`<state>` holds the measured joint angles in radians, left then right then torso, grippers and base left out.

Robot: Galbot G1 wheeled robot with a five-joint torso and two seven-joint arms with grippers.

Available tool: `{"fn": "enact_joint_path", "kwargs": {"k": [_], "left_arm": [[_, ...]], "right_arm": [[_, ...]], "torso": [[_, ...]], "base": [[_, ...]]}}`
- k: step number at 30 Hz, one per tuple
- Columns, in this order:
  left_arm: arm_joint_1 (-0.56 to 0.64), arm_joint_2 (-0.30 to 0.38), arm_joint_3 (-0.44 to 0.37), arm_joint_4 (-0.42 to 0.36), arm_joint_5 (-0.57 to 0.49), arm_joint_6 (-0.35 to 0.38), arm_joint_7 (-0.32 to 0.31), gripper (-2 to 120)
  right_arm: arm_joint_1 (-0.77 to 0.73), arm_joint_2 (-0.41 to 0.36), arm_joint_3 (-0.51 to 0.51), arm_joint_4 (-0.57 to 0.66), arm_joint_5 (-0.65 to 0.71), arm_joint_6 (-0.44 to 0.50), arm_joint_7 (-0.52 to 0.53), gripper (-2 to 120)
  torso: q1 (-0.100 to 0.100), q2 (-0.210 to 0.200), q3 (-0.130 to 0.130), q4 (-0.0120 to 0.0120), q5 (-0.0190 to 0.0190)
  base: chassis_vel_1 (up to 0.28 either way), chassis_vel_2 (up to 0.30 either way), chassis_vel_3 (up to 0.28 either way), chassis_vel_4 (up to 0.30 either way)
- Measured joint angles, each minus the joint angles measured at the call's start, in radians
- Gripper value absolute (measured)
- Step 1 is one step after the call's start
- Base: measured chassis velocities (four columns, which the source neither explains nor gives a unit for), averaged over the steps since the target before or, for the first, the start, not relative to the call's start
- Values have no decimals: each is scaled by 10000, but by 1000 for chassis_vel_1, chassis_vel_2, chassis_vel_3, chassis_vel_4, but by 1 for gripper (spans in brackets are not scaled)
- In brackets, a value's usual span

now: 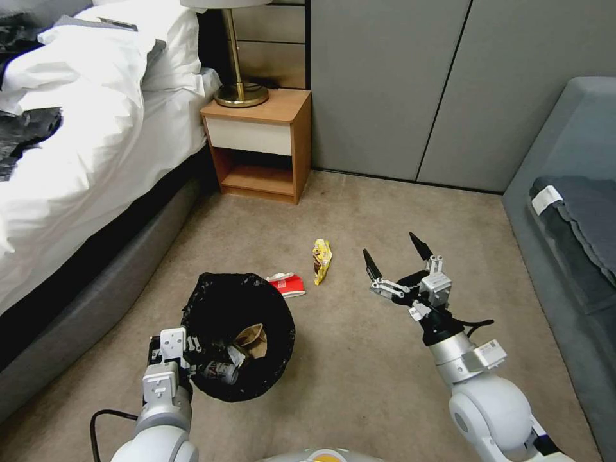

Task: Pick up the trash bin, then pick up the garbage from the floor and place it into the trash bin.

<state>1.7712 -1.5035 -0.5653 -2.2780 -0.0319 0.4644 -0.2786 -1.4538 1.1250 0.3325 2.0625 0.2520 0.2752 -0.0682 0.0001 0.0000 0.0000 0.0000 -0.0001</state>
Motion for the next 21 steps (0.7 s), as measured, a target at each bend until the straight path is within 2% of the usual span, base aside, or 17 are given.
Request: {"fn": "enact_joint_path", "kwargs": {"k": [10, 21], "left_arm": [[-35, 12, -608, -444, -449, 272, -107, 2], [6, -41, -466, -450, -478, 273, -124, 2]], "right_arm": [[754, -109, -955, -675, -189, -168, 12, 100], [569, -129, -885, -543, -272, -175, 12, 100]], "torso": [[0, 0, 0, 1, 1], [0, 0, 0, 0, 1]], "base": [[0, 0, 0, 0], [0, 0, 0, 0]]}}
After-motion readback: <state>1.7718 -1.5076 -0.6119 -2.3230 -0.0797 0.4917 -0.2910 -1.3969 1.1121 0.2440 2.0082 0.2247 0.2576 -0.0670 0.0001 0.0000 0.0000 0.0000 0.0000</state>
